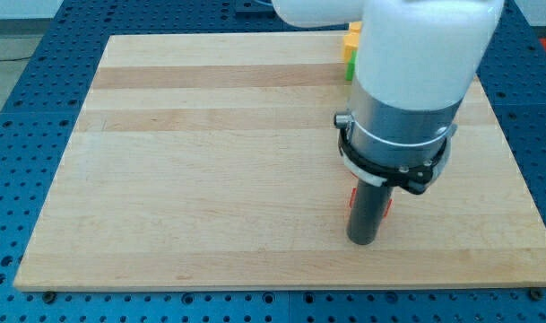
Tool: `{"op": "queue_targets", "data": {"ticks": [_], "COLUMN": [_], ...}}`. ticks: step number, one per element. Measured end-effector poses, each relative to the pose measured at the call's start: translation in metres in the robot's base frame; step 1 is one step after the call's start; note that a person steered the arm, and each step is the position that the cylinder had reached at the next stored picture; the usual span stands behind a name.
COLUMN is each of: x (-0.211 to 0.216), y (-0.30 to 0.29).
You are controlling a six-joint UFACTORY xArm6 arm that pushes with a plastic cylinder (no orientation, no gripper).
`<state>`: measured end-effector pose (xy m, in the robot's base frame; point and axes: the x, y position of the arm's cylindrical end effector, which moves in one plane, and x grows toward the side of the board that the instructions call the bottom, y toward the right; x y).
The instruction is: Slightly push the green blocks and blue triangle into the vertical line
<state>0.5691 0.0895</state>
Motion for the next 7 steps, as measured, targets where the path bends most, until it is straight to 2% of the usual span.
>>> {"op": "queue_targets", "data": {"ticks": [2, 5, 6, 7], "x": [-0.004, -0.015, 0.002, -0.004], "y": [0.021, 0.021, 0.032, 0.064]}}
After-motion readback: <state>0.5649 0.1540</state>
